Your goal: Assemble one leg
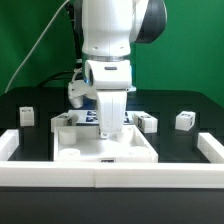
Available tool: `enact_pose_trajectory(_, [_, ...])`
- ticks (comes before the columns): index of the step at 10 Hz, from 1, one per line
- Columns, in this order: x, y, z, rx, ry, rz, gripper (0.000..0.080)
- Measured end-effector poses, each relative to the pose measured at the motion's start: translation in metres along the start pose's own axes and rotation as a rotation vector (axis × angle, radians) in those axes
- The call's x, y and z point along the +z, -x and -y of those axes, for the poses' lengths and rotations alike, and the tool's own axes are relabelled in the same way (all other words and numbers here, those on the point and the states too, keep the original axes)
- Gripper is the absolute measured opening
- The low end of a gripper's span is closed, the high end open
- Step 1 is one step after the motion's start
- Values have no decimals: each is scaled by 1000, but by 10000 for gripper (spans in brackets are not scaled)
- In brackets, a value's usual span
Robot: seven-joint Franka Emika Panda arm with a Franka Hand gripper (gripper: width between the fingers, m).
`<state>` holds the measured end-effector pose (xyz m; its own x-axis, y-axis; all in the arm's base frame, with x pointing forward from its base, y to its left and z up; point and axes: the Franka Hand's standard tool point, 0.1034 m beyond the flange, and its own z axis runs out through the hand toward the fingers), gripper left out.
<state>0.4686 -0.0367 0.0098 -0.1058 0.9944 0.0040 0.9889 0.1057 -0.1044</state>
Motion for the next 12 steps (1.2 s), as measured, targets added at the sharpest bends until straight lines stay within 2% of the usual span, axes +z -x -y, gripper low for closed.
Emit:
enact_pose_trajectory(5, [0, -1, -1, 3, 3, 0, 67])
enact_pose_trajectory(6, [0, -10, -2, 60, 11, -3, 67])
enact_pose_trajectory(8, [1, -48, -7, 124, 15, -15, 67])
enact_pose_trajectory(12, [-1, -92, -17, 110, 24, -22, 67])
